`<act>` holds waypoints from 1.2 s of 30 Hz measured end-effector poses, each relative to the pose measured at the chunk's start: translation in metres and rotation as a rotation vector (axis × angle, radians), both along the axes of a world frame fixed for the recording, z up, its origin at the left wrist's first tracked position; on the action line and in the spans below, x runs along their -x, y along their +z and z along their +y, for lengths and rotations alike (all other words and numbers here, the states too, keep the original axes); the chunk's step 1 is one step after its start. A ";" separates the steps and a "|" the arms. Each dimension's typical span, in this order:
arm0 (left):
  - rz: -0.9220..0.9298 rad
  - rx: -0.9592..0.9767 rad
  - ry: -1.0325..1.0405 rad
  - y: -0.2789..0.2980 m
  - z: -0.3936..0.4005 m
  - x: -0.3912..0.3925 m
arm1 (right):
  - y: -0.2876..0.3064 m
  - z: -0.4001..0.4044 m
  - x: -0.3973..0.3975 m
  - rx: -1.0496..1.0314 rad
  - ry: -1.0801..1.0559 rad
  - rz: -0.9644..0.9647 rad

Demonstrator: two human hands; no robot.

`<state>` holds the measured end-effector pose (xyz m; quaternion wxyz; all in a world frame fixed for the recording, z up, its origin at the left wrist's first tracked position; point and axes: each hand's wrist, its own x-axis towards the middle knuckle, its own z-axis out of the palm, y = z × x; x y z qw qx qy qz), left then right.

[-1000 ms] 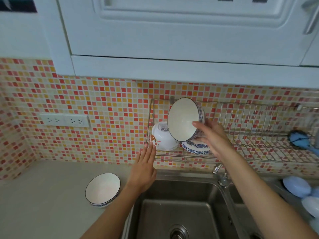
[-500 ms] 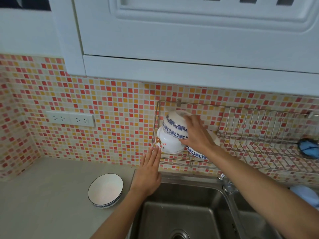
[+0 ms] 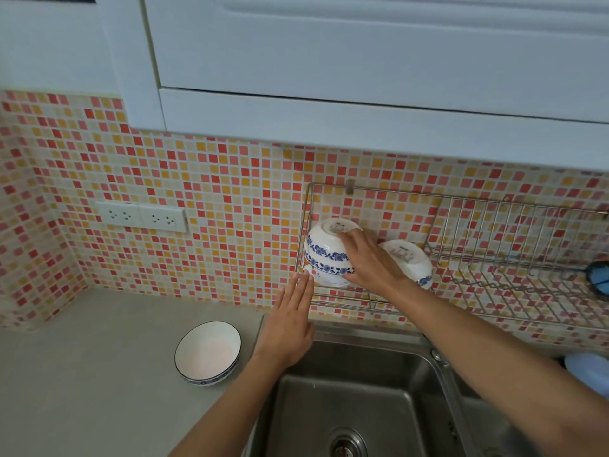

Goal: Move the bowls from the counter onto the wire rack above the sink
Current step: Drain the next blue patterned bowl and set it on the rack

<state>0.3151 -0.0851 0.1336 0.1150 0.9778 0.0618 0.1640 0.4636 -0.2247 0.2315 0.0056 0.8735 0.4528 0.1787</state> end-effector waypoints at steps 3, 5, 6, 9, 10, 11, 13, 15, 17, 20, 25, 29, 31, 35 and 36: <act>-0.008 -0.007 0.005 -0.001 0.000 0.000 | -0.006 -0.002 0.000 0.022 -0.006 0.028; -0.008 -0.015 0.010 -0.002 0.000 0.000 | -0.010 -0.003 0.000 0.023 -0.007 0.022; -0.011 -0.016 0.013 -0.002 0.000 0.000 | -0.011 -0.003 -0.001 0.020 -0.007 0.019; -0.009 -0.025 0.015 -0.001 -0.001 0.000 | -0.015 -0.003 -0.006 0.020 0.001 0.030; -0.009 -0.028 0.019 -0.001 -0.001 -0.001 | -0.017 -0.003 -0.007 0.022 0.006 0.040; -0.011 -0.026 0.023 -0.001 -0.002 -0.001 | -0.018 -0.004 -0.009 0.018 0.013 0.050; -0.016 -0.016 0.030 -0.001 -0.003 -0.001 | -0.021 -0.005 -0.011 -0.002 0.026 0.067; -0.026 -0.016 0.042 -0.001 -0.006 -0.002 | -0.022 -0.007 -0.013 -0.041 0.037 0.091; -0.038 -0.011 0.064 0.001 -0.008 -0.005 | -0.023 -0.011 -0.013 -0.114 0.019 0.149; -0.082 -0.004 0.056 0.012 -0.011 -0.016 | -0.027 -0.029 -0.012 -0.280 -0.080 0.206; -0.076 0.038 0.014 0.042 -0.010 -0.052 | -0.035 -0.069 -0.020 -0.407 -0.304 0.191; -0.019 0.163 0.001 0.056 -0.010 -0.082 | -0.042 -0.089 -0.029 -0.510 -0.438 0.295; 0.002 0.213 0.004 0.058 -0.009 -0.093 | -0.045 -0.091 -0.031 -0.548 -0.473 0.312; 0.006 0.288 0.046 0.056 -0.007 -0.104 | -0.050 -0.091 -0.033 -0.591 -0.512 0.300; -0.010 0.287 0.055 0.055 -0.007 -0.105 | -0.052 -0.091 -0.033 -0.601 -0.517 0.306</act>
